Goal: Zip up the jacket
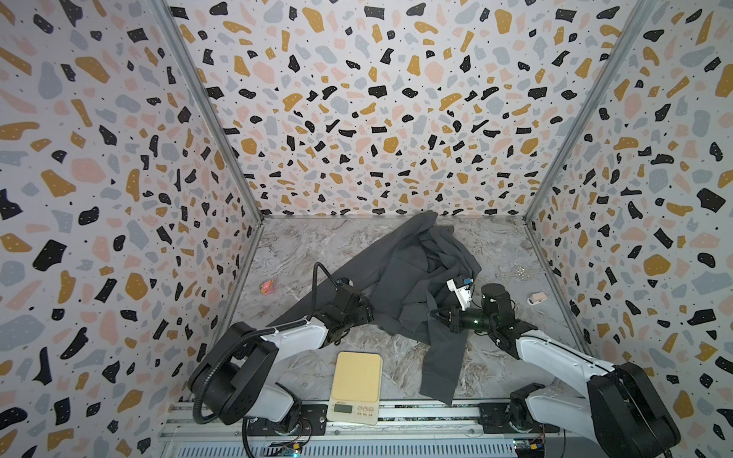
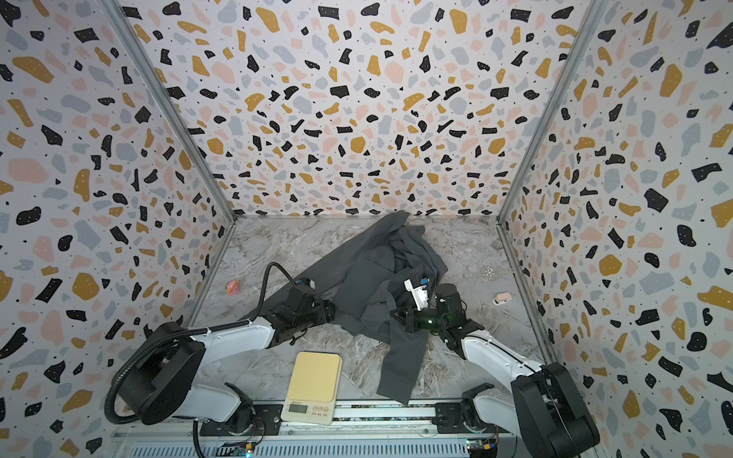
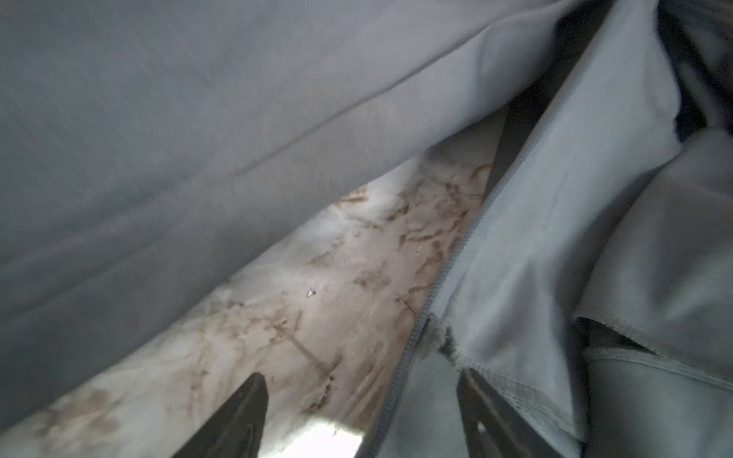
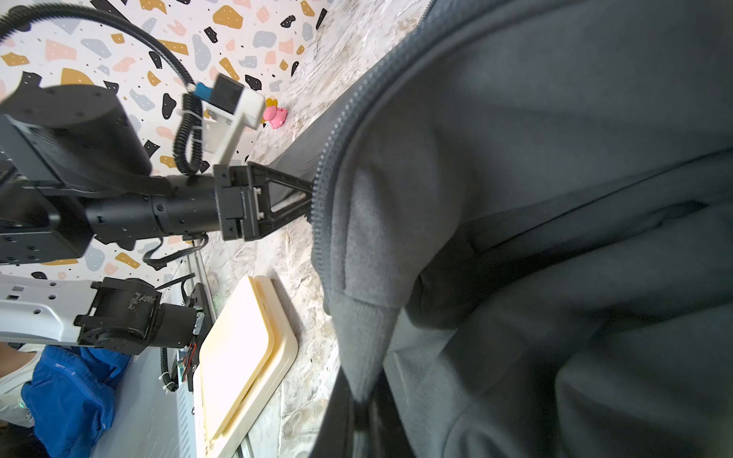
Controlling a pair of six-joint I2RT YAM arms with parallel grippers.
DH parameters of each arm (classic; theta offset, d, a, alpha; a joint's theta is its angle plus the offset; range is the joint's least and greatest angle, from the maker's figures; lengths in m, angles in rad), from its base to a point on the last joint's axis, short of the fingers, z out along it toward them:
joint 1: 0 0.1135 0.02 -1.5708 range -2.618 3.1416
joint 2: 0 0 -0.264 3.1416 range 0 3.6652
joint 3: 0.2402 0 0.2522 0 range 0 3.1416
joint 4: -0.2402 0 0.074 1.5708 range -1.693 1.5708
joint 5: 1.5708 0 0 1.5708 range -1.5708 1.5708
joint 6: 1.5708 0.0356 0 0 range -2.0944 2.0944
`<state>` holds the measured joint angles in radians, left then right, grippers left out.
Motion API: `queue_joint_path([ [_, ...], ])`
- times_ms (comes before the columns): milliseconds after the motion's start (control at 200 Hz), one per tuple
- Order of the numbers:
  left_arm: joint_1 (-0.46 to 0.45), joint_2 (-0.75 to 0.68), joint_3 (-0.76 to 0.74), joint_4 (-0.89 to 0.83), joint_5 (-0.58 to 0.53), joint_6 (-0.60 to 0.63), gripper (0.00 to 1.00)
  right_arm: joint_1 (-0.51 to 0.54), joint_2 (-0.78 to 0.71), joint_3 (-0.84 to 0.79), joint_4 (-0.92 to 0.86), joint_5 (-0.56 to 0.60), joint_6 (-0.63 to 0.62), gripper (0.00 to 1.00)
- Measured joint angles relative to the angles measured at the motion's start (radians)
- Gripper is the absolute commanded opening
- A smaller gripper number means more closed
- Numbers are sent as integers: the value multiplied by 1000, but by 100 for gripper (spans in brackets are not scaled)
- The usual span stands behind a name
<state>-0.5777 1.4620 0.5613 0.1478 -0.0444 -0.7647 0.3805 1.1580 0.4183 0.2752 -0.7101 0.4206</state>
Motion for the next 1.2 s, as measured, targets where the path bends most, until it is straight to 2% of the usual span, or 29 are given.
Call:
queue_joint_path([
  [110,0,50,0,76,43,-33,66,0,-25,0,-23,9,-3,0],
  [195,-1,74,0,120,64,-47,52,-2,-44,0,-37,19,-7,0],
  [280,-6,103,2,158,81,-59,31,-5,-58,0,-44,27,-11,0],
  [365,-12,129,5,175,92,-63,0,-11,-60,0,-49,35,-14,0],
  [461,-13,136,14,154,84,-54,0,-26,-60,1,-77,55,-14,0],
  [556,-16,105,67,32,8,-11,0,-56,-59,10,-120,89,-5,0],
  [666,-29,24,181,-148,-182,66,0,-87,-60,30,-182,158,5,0],
  [796,-66,-58,307,-280,-427,148,0,-95,-60,60,-256,246,19,0],
  [956,-195,-69,381,-379,-672,222,0,-95,-60,77,-314,324,35,0],
  [1041,-279,-13,399,-417,-722,232,0,-96,-60,77,-336,353,42,0],
  [1152,-350,98,410,-437,-693,223,0,-97,-60,77,-357,372,47,0],
  [1177,-361,124,410,-439,-678,219,8,-97,-60,78,-361,376,47,0],
  [1202,-372,150,410,-441,-662,216,20,-97,-60,79,-365,380,47,0],
])
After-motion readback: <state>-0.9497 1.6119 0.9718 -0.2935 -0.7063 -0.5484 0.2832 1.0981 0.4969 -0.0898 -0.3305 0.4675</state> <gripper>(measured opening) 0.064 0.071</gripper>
